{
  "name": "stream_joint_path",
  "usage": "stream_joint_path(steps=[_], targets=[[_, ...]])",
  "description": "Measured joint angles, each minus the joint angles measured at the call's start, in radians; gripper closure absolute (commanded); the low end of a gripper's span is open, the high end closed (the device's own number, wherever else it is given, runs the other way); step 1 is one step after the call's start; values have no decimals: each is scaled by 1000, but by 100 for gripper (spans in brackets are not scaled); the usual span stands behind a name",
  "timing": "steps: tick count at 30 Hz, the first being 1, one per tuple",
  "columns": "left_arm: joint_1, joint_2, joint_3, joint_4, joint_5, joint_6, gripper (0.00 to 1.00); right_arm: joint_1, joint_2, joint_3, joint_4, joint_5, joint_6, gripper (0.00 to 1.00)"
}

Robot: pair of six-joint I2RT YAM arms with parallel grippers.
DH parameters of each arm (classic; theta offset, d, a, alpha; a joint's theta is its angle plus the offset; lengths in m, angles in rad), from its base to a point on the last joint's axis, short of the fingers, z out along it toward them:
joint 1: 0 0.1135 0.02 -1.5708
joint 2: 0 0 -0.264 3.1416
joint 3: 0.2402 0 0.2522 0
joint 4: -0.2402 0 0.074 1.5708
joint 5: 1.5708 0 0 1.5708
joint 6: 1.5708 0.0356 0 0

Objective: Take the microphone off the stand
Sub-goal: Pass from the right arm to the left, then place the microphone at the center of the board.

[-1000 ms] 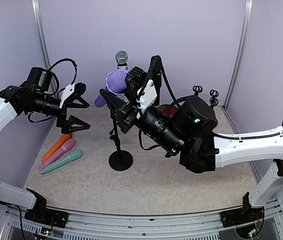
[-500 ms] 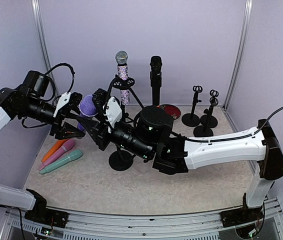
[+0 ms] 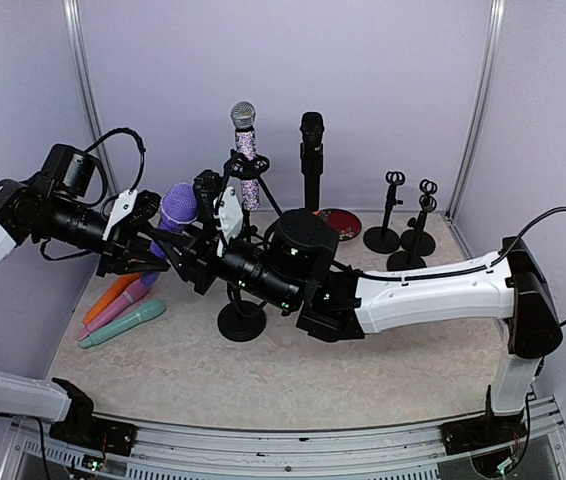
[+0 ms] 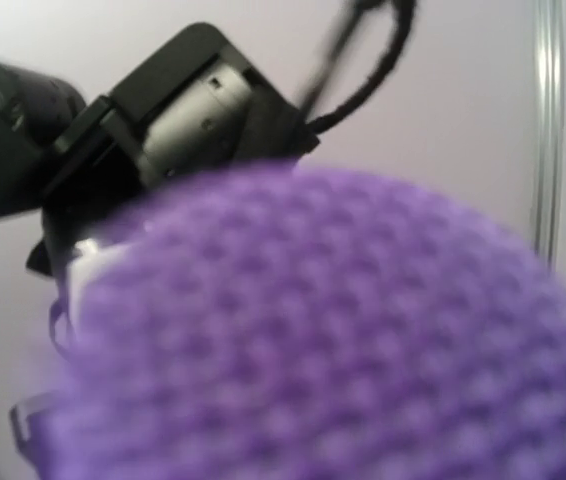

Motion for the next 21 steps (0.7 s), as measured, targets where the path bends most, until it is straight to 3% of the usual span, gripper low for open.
stream_joint_path(steps=[8, 15, 21], targets=[[53, -50, -159, 74, -172, 19, 93, 0, -103, -174, -36, 47, -37, 37], [267, -34, -401, 122, -406, 45, 92, 6, -309, -342, -11, 102, -63, 34], [320, -34, -654, 211, -568, 74, 78, 5, -409, -435, 20, 205, -77, 29]])
